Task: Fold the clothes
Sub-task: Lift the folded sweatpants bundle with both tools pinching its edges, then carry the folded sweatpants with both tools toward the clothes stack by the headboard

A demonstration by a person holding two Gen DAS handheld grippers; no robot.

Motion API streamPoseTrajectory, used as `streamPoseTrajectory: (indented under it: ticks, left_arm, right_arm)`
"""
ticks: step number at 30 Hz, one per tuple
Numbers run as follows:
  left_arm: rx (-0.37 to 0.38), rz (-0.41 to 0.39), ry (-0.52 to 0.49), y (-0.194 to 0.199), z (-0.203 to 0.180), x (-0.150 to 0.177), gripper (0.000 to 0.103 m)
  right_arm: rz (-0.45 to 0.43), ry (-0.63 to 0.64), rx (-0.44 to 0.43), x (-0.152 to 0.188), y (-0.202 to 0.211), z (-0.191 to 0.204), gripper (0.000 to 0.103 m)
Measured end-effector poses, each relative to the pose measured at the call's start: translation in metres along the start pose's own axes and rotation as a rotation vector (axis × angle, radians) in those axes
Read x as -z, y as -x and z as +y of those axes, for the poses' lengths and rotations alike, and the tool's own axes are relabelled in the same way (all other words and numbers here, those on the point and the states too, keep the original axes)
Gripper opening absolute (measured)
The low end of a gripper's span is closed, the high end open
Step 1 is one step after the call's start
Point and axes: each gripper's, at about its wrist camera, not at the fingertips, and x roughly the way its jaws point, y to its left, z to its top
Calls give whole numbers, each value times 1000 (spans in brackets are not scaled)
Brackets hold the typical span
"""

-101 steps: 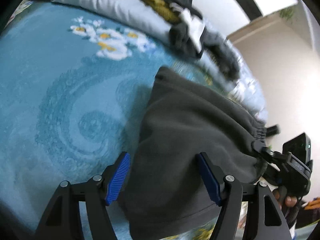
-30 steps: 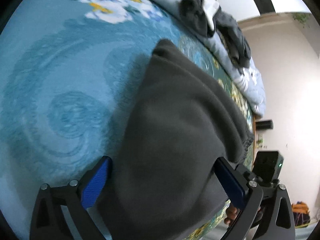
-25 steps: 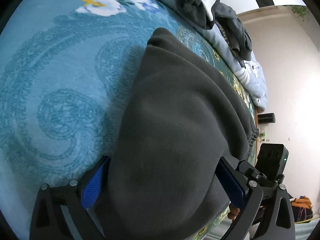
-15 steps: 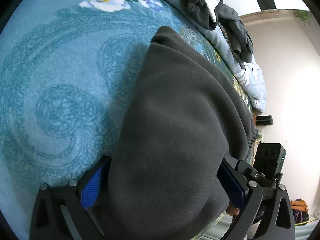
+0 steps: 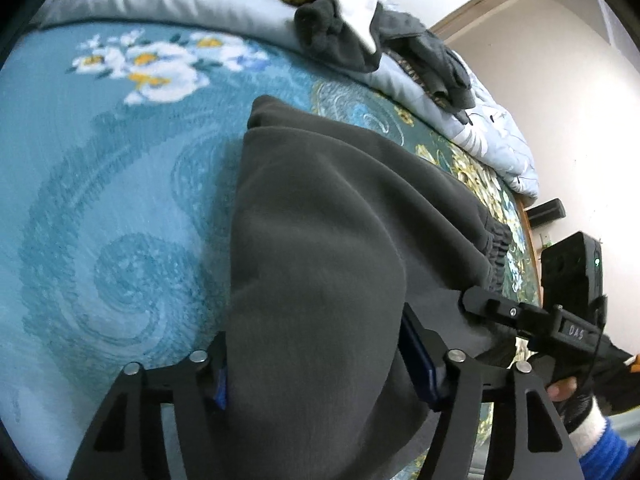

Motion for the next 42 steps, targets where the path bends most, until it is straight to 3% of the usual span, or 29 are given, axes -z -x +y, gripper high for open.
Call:
streamPoseTrajectory:
  ticks: [6, 14, 20, 24, 28, 32, 36, 42]
  left_arm:
    - [6, -87, 14, 30, 3, -8, 66]
    - [-28, -273, 103, 107, 46, -33, 66]
    - [-102, -489, 225, 201, 106, -49, 66]
    - [-177, -639, 317, 273, 153, -45, 66]
    - [-276, -786, 406, 352, 203, -28, 66]
    - [-354, -897, 516, 405, 248, -9, 66]
    - [-400, -975, 641, 438, 291, 16, 66]
    - [-435, -1037, 790, 438, 334, 35, 66]
  right_arm:
    - [-17, 26, -54, -12, 8, 32, 66]
    - [11, 208, -119, -58, -18, 131, 66]
    - [80, 413, -202, -103, -68, 257, 66]
    - [164, 576, -268, -121, -116, 364, 66]
    - [246, 738, -340, -122, -166, 468, 66]
    - [341, 871, -389, -111, -221, 561, 66]
    - [438, 989, -394, -90, -275, 630, 66]
    - [540, 1152, -344, -63, -339, 693, 66]
